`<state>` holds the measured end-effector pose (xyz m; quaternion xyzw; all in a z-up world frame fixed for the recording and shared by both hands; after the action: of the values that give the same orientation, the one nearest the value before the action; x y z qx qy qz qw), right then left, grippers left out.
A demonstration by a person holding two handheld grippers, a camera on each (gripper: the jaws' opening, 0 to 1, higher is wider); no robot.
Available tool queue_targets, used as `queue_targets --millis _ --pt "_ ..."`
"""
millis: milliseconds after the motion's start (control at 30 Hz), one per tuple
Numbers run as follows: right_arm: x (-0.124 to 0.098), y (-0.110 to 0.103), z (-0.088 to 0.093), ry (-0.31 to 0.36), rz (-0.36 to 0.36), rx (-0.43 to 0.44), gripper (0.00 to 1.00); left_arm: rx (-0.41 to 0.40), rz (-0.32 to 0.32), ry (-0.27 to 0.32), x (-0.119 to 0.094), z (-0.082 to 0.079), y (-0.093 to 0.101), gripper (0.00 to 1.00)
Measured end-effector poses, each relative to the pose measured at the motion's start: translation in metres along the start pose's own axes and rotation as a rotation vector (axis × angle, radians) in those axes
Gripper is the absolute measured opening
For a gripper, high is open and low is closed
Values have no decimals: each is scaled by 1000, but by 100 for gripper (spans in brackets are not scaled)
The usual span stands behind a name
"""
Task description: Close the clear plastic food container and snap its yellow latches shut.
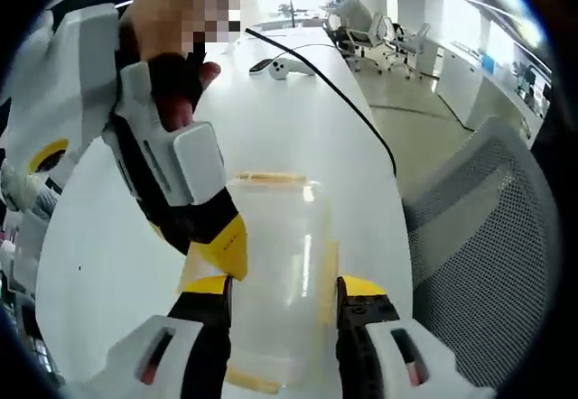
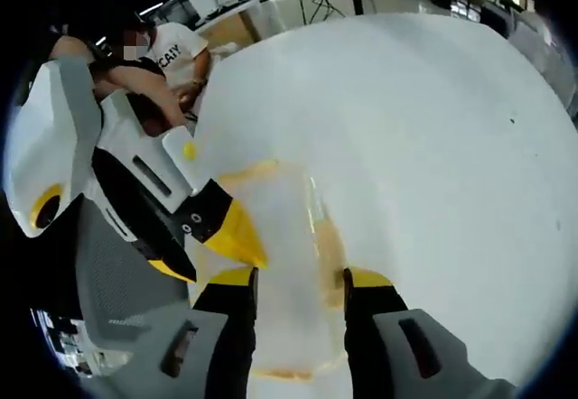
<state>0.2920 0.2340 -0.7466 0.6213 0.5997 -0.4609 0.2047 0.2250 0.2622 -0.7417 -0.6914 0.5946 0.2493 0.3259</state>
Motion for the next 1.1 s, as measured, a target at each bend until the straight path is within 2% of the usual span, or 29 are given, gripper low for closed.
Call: queue_targets --millis 200,667,1067,1100 --pt "3 -2 -2 -58 -9 -26 34 -13 -4 3 1 1 0 42" --pt "5 1 0 -67 -57 -49 31 -15 -30 -7 2 1 1 41" --pt "7 1 -1 -119 -101 -61 29 -2 -41 -33 4 1 2 40" --pt "7 -5 -2 -122 -143 -63 27 4 -40 -32 5 0 2 40"
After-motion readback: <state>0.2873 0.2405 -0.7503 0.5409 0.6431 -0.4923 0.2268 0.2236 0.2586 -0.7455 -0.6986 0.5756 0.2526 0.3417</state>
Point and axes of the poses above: the point that each gripper's makers call its tool centre point, and the gripper's own axes: x roughly forward along the fingers, y roughly to its right, z roughly out of its underside, the point moved 4 cm from there along -x, roughly backward along the fingers, and after that the axes turned 7 degrees about y, right-handed, at the moved point
